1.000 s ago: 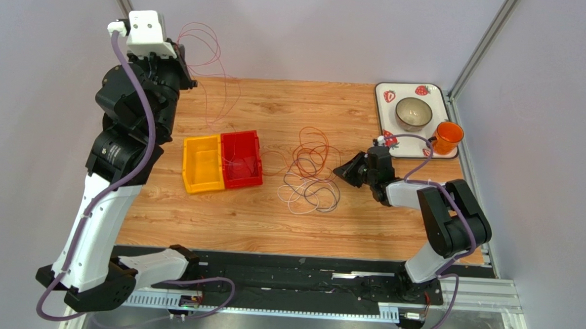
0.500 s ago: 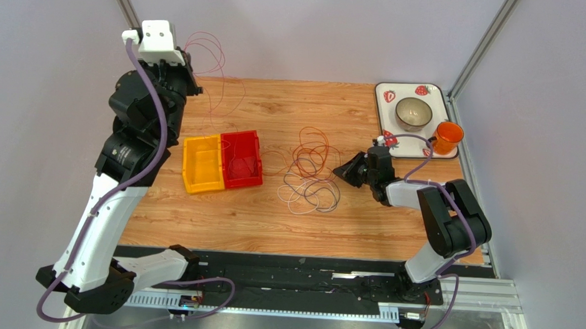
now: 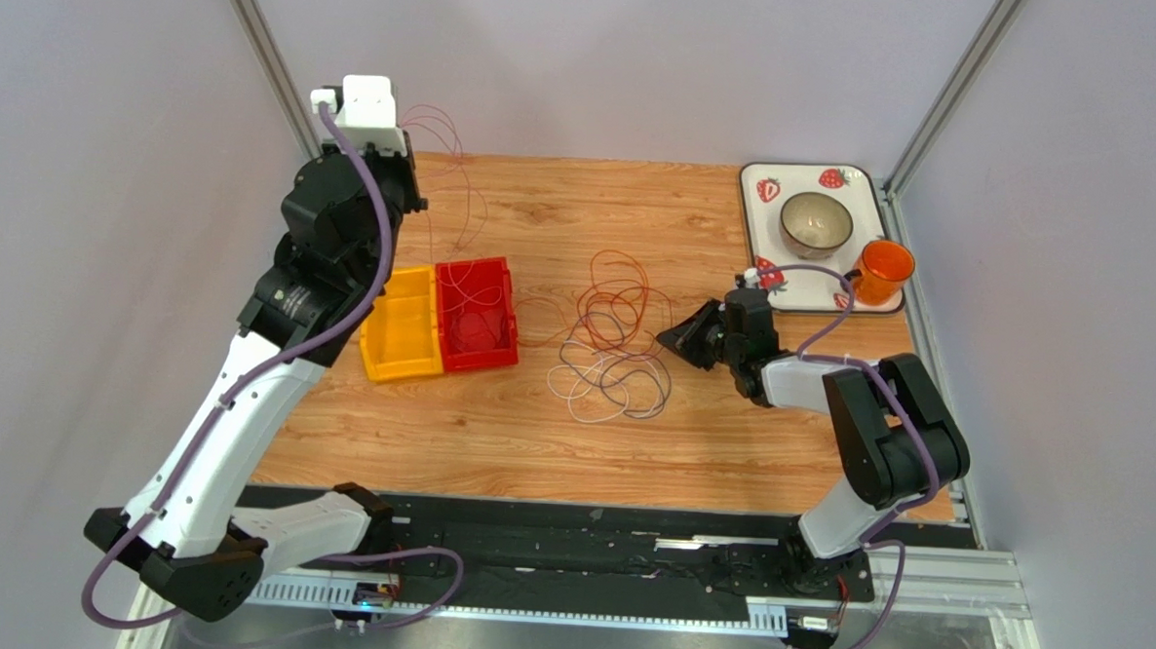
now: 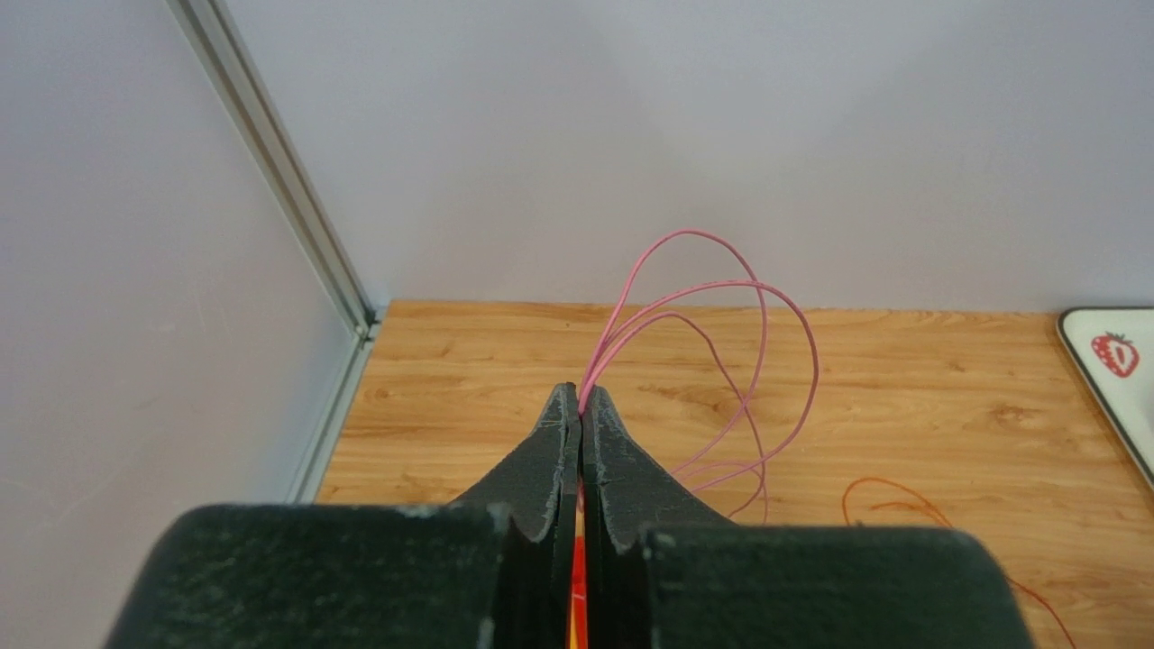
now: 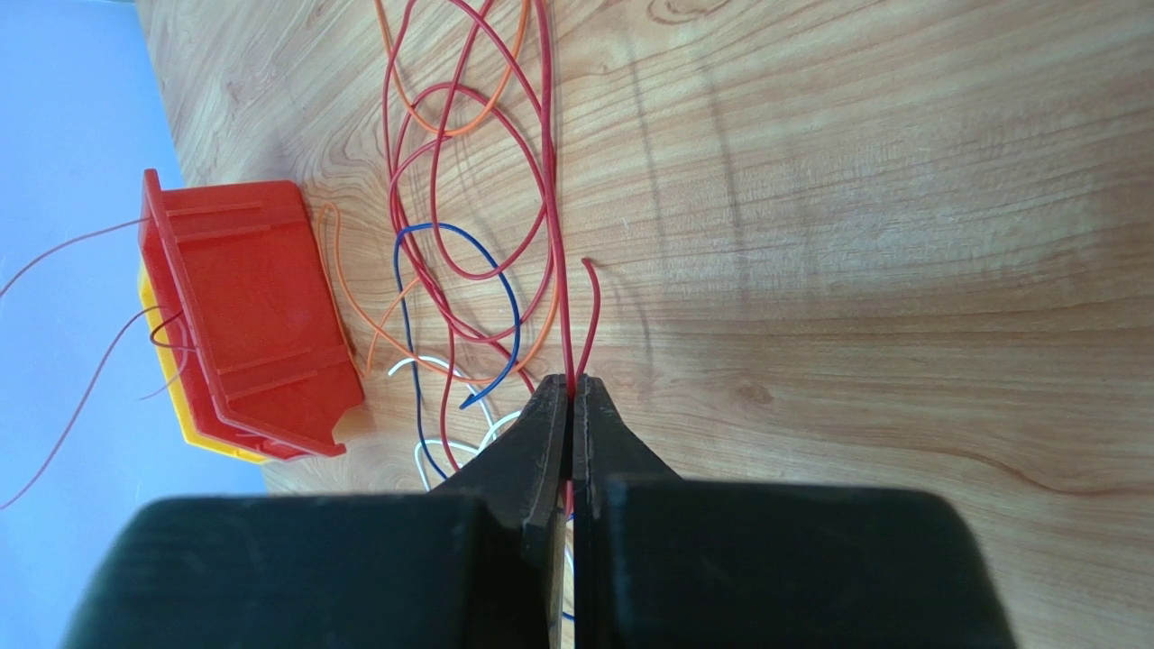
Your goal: Untangle the cables
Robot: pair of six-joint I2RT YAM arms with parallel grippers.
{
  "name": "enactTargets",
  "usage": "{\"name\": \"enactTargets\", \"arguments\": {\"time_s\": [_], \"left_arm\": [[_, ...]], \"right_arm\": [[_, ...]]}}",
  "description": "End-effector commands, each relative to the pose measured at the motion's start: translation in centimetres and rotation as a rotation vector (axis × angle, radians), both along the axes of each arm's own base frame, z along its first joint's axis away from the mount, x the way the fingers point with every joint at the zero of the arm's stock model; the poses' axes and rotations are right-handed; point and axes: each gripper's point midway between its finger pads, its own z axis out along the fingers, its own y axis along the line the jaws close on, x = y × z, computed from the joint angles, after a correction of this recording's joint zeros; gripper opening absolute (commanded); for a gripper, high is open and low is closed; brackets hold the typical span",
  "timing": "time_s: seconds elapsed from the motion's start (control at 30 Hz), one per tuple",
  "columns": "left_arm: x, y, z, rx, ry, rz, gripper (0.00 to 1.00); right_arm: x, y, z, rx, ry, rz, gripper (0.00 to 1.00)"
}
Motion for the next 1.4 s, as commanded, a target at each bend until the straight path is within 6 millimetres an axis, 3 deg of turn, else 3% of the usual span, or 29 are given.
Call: {"name": "enactTargets", "arguments": {"time_s": [0.0, 0.2, 0.43, 1.0, 1.37], "left_arm": [[0.4, -0.2, 0.3, -0.041, -0.025, -0.005, 0.0], [0.7, -0.5, -2.6, -0.085, 0.02, 0.005, 0.0], [1.2, -1.2, -7.5, -0.103, 0.109, -0.001, 0.0], [3.5, -1.5, -12.5, -0.07, 0.235, 0.076, 0.0], [5.4, -0.7, -19.4, -0.127, 0.405, 0.145, 0.0]], "right_arm": [[1.6, 0.6, 1.8, 0.035, -0.059, 0.0, 0.0], [1.6, 0.5, 1.8, 0.037, -0.056, -0.002, 0.0], [1.6, 0.5, 1.7, 0.038, -0.052, -0.001, 0.0], [1.6, 0.4, 1.7, 0.046, -0.05, -0.004, 0.0], [1.6, 0.4, 1.6, 0.058, -0.046, -0.003, 0.0]]}}
